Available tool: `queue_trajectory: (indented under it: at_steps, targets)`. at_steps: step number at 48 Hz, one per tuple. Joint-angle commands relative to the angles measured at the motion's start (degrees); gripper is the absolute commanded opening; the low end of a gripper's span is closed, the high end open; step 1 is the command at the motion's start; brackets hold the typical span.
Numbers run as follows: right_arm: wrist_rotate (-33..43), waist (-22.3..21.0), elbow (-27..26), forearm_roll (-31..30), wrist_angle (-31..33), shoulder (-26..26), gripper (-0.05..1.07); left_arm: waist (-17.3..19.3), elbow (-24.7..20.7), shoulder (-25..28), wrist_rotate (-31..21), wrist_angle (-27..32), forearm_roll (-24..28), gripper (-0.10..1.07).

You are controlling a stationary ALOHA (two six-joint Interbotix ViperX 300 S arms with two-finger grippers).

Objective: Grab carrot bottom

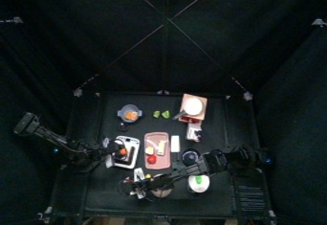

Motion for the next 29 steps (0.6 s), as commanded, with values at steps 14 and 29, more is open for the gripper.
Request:
queue_trajectory:
  at_steps: [14, 29]
  targets:
    - [0.0, -0.4, -2.5, 0.0, -0.4, -1.1, 0.8, 0.2, -0.7, 0.0, 0.0, -0.1, 0.2, 0.62]
    - [0.0, -0.4, -2.5, 0.5, -0.4, -0.3, 0.79, 0.2, -0.7, 0.0, 0.0, -0.1, 0.3, 0.62]
